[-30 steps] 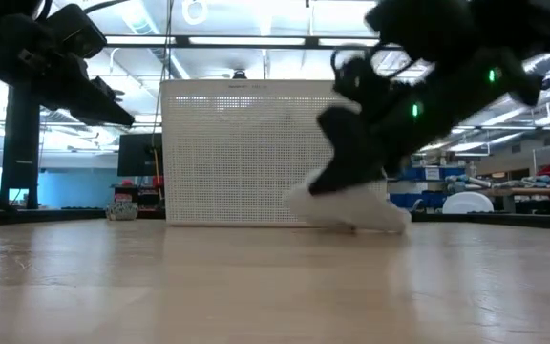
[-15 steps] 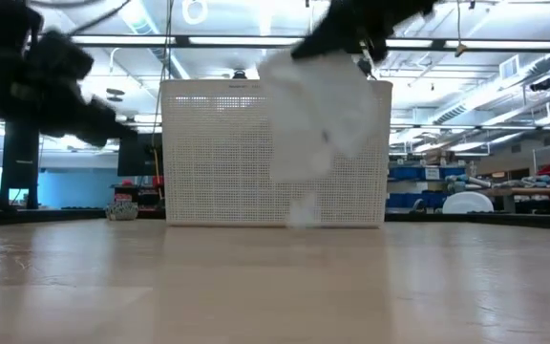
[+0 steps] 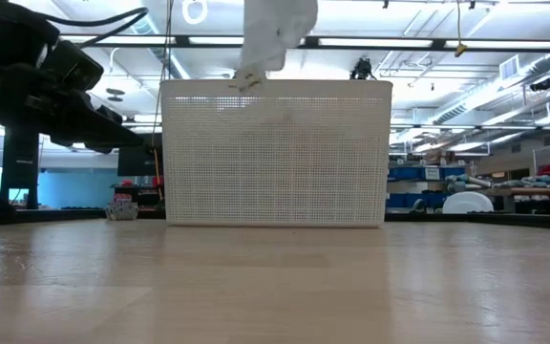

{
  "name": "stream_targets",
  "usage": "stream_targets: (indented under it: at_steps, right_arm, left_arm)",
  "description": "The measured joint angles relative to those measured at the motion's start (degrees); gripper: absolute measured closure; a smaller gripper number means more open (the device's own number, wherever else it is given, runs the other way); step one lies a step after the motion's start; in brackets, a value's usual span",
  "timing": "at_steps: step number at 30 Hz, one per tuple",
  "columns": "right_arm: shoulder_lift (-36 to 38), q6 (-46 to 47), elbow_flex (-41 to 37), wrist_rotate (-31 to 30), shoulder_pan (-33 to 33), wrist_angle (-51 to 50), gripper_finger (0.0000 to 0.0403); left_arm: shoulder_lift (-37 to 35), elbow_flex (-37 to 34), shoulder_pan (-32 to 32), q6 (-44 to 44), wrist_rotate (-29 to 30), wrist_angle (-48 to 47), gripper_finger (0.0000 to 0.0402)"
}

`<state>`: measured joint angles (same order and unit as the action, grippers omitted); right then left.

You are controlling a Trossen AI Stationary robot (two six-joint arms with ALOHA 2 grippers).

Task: Sort clothes
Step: Put the top white sock into the laundry bin

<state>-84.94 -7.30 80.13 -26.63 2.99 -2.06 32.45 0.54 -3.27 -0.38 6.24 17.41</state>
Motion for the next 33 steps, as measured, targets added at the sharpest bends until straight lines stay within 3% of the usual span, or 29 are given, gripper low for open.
stream_targets:
  at_steps: [4, 10, 17, 27, 33]
  right_arm:
    - [0.0, -0.1, 1.3, 2.0, -5.7, -2.7, 0.0399]
    - [-2.0, 3.8, 1.3, 10.0, -12.7, -5.7, 0.0399]
    - [-4.4, 6.0, 1.1, 10.7, -15.9, -10.0, 0.0392]
    - [-5.0, 9.5, 1.0, 10.8, -18.0, -15.5, 0.0336]
    - [-5.0, 9.7, 1.0, 10.8, -18.3, -19.4, 0.0282]
  left_arm:
    - [0.0, 0.0, 1.5, 0.0, 0.0, -0.2, 0.0289]
    - [-3.2, 0.0, 2.2, -0.1, -1.0, -2.3, 0.0289]
    - [-12.5, 0.1, 2.2, 0.1, -1.4, -9.9, 0.0289]
    - [-24.0, 0.2, 2.2, -0.4, -1.6, -17.0, 0.0289]
    - [-26.2, 0.2, 2.2, -0.2, -3.4, -17.5, 0.0289]
